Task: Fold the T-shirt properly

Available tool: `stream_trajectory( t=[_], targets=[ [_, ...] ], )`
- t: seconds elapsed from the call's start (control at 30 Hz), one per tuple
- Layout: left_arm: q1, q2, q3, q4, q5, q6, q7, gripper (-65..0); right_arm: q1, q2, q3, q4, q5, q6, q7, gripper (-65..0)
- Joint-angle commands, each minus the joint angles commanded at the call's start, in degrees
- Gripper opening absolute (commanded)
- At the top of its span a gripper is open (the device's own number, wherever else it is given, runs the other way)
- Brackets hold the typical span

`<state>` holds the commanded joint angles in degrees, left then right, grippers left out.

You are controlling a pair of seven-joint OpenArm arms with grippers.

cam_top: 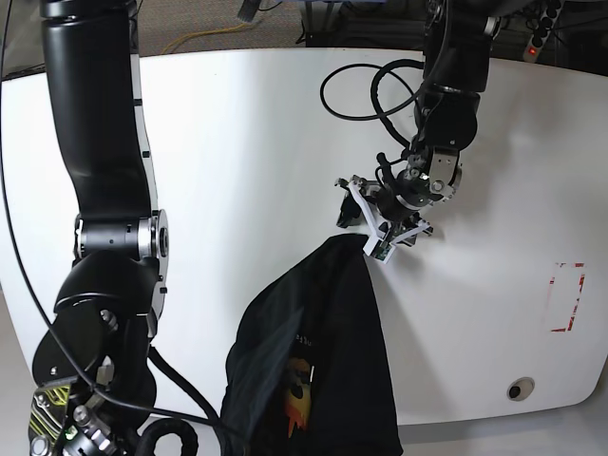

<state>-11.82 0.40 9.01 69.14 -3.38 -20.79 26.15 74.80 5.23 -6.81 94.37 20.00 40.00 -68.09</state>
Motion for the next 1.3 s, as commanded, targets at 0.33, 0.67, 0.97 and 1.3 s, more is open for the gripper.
stream_trajectory(
  t=[0.33, 0.67, 0.97, 1.3],
  targets=[
    [-3.9, 0.4, 0.1, -8.7, 0.1, 0.3, -4.0, -34.3, -0.7, 1.0, 0.0, 0.0, -0.4, 0.0, 0.0, -65.0],
    [-1.8, -3.2, -1.7, -1.5, -0.1, 0.4, 2.9, -64.9, -1.9, 3.3, 0.2, -0.4, -1.1, 0.0, 0.0, -65.0],
    [5.1, -7.8, -9.6, 22.2, 0.0, 0.1, 11.5, -64.9, -1.9, 3.8, 4.8, -1.1, -8.1, 0.0, 0.0, -65.0],
    [3.3, -14.0, -18.3, 44.3, -0.3, 0.0, 24.9, -64.9, -1.4, 3.8, 5.1, -6.9, -16.7, 0.0, 5.1, -65.0]
  ],
)
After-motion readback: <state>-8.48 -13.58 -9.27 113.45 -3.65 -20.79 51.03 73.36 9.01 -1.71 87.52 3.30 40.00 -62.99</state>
